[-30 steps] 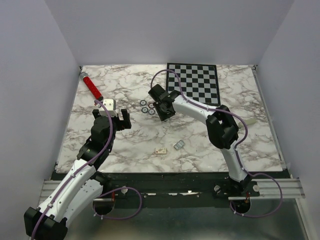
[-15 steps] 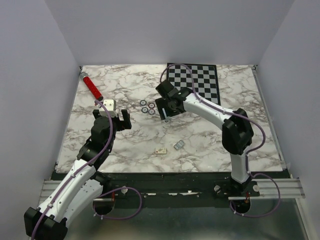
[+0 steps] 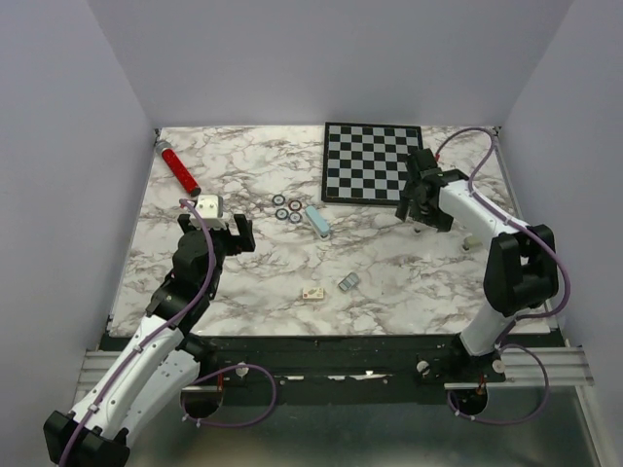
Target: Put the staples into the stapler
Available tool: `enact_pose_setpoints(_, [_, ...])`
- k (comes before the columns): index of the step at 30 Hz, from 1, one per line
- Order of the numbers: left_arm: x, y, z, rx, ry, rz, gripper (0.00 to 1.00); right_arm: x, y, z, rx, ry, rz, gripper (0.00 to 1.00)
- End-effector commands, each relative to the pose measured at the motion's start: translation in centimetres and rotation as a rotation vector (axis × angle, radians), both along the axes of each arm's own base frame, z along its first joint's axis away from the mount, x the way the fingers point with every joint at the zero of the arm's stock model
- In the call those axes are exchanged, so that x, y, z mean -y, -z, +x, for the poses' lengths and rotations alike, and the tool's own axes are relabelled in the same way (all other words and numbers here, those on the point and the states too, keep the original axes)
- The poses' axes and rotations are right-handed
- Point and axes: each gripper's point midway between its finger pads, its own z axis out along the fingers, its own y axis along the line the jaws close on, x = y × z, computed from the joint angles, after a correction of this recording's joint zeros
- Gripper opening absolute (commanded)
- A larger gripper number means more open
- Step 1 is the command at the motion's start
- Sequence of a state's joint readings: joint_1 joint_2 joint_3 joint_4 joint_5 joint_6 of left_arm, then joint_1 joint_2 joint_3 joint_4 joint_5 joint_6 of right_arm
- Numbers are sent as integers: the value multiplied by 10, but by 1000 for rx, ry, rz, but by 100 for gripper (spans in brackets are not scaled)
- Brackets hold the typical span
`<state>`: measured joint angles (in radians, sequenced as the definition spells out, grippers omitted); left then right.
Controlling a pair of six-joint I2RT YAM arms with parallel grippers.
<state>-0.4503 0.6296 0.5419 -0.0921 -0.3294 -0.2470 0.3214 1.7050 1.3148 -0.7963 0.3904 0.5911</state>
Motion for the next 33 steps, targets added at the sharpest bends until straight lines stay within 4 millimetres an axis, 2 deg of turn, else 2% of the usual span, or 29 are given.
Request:
enact_pose_setpoints(1, [2,-4,-2,22,11,0,99,17,10,14,39,127,104,98])
enact_pose_setpoints(6, [3,-3,-2,21,18,2,99,34,29,27,35,220,160,93])
enact_pose_setpoints(13, [5,-4,-3,24,24,4,99,38,48,29,9,242,172,77])
enact_pose_setpoints(15, [6,-3,-3,23,29,4,99,37,50,27,7,232,168,69])
enact_pose_setpoints(20, [6,-3,-3,25,31,10,99,37,50,15,-16,178,168,36])
enact_pose_setpoints(21, [7,-4,-3,26,31,9,99,36,43,14,4,164,173,32])
enact_pose_setpoints(23, [7,-4,-3,28,33,10,99,35,44,4,-8,111,165,25])
enact_pose_setpoints(26, [10,-4,-3,30,51,7,99,25,31,-4,7,-18,152,15])
enact_pose_setpoints(29, [13,-5,-3,32,69,9,99,3,13,-11,33,-197,132,15])
enact_pose_setpoints(30, [13,-6,-4,35,70,8,99,-14,8,-14,46,-278,125,15])
enact_pose_setpoints(32, [14,-5,-3,33,74,12,99,-33,-9,-18,84,-424,101,15])
enact_pose_setpoints(33, [14,-5,-3,34,76,12,99,-54,-14,-24,97,-521,95,15])
